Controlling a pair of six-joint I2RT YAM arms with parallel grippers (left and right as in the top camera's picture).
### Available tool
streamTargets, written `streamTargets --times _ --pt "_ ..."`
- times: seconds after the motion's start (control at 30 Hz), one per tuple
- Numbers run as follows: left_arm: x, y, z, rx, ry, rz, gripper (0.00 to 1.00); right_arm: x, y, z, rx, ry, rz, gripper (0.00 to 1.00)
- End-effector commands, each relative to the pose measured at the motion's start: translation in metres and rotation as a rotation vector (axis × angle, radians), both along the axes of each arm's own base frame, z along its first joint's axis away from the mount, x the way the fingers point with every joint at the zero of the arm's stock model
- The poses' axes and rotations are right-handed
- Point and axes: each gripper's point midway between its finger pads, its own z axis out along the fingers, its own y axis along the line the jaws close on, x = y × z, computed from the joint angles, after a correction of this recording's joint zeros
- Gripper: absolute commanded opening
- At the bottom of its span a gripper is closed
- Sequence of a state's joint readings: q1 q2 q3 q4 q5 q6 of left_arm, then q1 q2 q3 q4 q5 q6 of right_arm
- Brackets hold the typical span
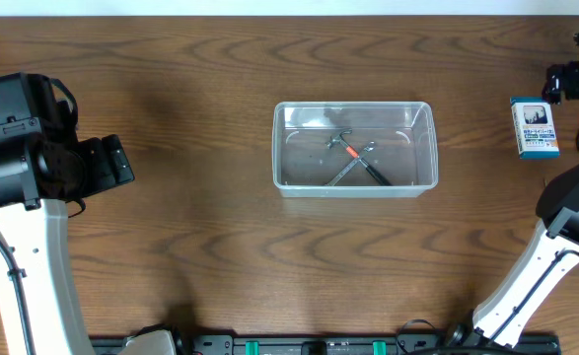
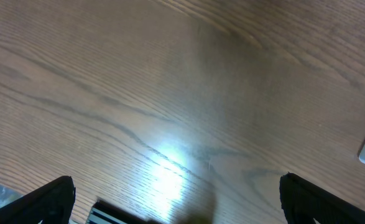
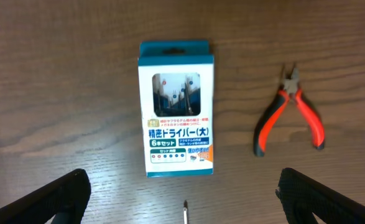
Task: Pack container
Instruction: 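Move the right gripper over the boxed screwdriver set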
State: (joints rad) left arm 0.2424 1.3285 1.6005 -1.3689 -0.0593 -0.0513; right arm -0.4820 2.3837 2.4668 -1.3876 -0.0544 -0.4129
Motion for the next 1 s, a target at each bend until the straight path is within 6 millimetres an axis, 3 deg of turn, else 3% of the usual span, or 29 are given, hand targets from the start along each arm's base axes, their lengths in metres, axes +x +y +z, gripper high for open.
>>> streamTargets --times 0.0,0.37,0.73,0.97 --pt "-0.001 0.002 0.004 0.006 -0.008 0.001 0.98 -0.002 0.003 -0.03 0.026 0.069 0.016 0.99" --pt "-0.001 0.002 0.004 0.006 -0.008 0.001 0.98 -0.004 -0.002 -0.064 0.027 0.137 0.014 0.99" --pt "0.0 0.002 0.004 0.006 -0.009 0.001 0.98 -0.001 -0.005 -0.073 0.009 0.143 0.04 0.99" --pt "-0.001 0.002 0.004 0.006 -0.008 0.001 0.98 -0.001 0.003 -0.093 0.033 0.184 0.056 0.99"
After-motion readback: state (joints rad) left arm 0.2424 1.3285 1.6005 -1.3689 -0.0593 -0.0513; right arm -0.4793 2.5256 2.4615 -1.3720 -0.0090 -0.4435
